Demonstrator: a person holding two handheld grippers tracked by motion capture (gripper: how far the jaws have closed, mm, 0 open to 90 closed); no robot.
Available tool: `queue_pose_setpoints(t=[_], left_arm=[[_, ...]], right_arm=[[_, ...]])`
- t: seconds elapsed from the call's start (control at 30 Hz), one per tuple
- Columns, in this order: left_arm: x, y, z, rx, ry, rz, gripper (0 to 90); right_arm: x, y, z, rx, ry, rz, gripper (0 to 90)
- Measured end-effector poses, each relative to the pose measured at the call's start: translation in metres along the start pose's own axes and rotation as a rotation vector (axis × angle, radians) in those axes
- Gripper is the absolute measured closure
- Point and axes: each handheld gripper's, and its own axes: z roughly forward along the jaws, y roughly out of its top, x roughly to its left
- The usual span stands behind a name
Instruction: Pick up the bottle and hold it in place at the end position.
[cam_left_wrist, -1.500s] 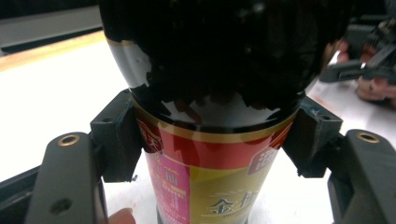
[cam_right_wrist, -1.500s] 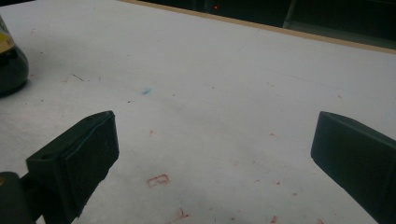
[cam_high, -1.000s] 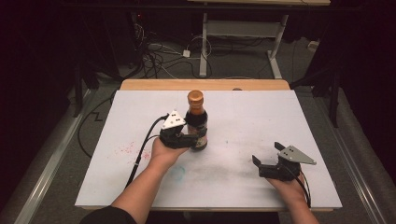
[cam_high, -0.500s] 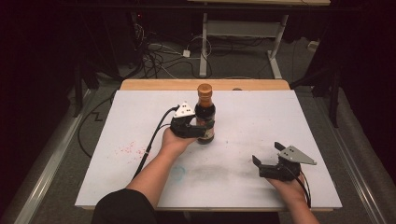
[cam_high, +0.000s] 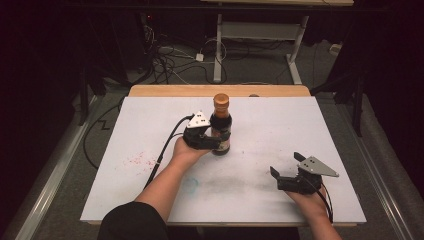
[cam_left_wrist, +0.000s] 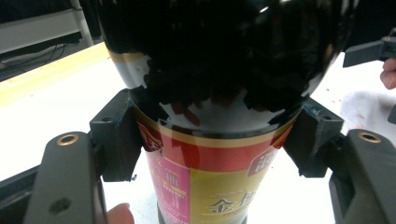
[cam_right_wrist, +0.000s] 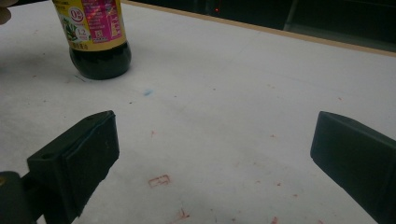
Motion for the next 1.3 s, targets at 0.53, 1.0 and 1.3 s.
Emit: queue_pose_setpoints(t=[0.53, 1.0, 1.3], left_arm=[[-0.005, -0.004, 0.000, -0.026, 0.026, -0.034, 27.2], [-0.009, -0.002, 0.000, -0.011, 0.046, -0.069, 26.4], [-0.009, -0.001, -0.002, 0.000, 0.055, -0.084, 26.4]], right_arm=[[0.000, 0.002, 0.001, 0.011, -0.012, 0.009, 1.8], [0.000, 0.039, 0.016, -0.001, 0.012, 0.027, 8.0], [0.003, 0.066, 0.029, -0.037, 0.040, 0.029, 24.3]])
